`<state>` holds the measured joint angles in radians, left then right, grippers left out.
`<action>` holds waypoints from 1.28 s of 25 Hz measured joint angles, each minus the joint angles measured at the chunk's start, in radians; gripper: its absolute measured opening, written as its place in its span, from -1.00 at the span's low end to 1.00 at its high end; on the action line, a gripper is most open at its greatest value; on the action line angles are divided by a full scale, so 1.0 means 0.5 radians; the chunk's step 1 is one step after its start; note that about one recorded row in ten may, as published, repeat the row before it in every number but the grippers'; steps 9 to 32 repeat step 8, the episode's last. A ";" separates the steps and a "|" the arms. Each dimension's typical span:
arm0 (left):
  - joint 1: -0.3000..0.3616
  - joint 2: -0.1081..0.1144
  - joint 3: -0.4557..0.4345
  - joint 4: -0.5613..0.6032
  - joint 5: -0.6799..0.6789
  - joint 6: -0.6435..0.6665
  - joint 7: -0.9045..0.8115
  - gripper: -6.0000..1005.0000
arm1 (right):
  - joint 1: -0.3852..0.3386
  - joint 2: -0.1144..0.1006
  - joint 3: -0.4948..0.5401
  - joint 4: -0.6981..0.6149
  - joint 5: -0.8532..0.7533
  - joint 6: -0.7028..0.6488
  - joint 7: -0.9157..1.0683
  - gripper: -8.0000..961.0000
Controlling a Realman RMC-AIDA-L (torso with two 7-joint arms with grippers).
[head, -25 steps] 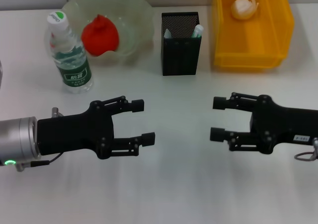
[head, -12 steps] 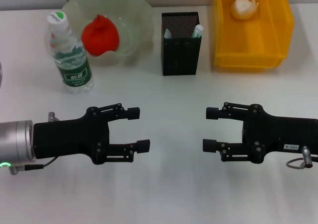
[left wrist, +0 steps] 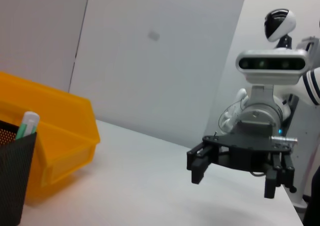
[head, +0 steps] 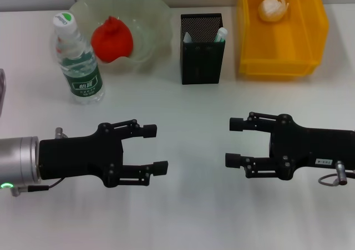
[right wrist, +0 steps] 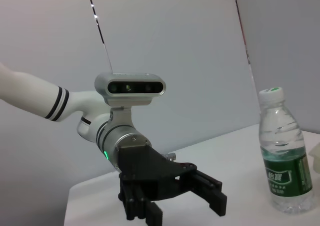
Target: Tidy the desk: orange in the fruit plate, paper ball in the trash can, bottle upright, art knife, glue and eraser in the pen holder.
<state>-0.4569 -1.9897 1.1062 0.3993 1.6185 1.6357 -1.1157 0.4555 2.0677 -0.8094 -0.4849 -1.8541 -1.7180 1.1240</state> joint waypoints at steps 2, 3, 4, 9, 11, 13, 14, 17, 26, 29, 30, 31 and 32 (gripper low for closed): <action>0.001 -0.004 -0.003 0.004 0.006 -0.001 0.000 0.69 | 0.010 0.000 -0.002 0.014 -0.001 0.012 -0.002 0.63; 0.001 -0.004 -0.003 0.004 0.006 -0.001 0.000 0.69 | 0.010 0.000 -0.002 0.014 -0.001 0.012 -0.002 0.63; 0.001 -0.004 -0.003 0.004 0.006 -0.002 0.000 0.69 | 0.011 0.000 -0.002 0.015 -0.001 0.013 -0.002 0.63; 0.005 -0.005 -0.004 0.005 0.007 -0.004 0.001 0.69 | 0.017 0.000 -0.002 0.016 -0.001 0.013 -0.002 0.63; 0.005 -0.005 -0.004 0.005 0.007 -0.004 0.001 0.69 | 0.017 0.000 -0.002 0.016 -0.001 0.013 -0.002 0.63; 0.005 -0.005 -0.004 0.005 0.007 -0.004 0.001 0.69 | 0.017 0.000 -0.002 0.016 -0.001 0.013 -0.002 0.63; 0.005 -0.005 -0.004 0.005 0.007 -0.004 0.001 0.69 | 0.017 0.000 -0.002 0.016 -0.001 0.013 -0.002 0.63; 0.005 -0.005 -0.004 0.005 0.007 -0.004 0.001 0.69 | 0.017 0.000 -0.002 0.016 -0.001 0.013 -0.002 0.63; 0.005 -0.005 -0.004 0.005 0.007 -0.004 0.001 0.69 | 0.017 0.000 -0.002 0.016 -0.001 0.013 -0.002 0.63; 0.005 -0.005 -0.004 0.005 0.007 -0.004 0.001 0.69 | 0.017 0.000 -0.002 0.016 -0.001 0.013 -0.002 0.63; 0.005 -0.005 -0.004 0.005 0.007 -0.004 0.001 0.69 | 0.017 0.000 -0.002 0.016 -0.001 0.013 -0.002 0.63; 0.005 -0.005 -0.004 0.005 0.007 -0.004 0.001 0.69 | 0.017 0.000 -0.002 0.016 -0.001 0.013 -0.002 0.63; 0.005 -0.005 -0.004 0.005 0.007 -0.004 0.001 0.69 | 0.017 0.000 -0.002 0.016 -0.001 0.013 -0.002 0.63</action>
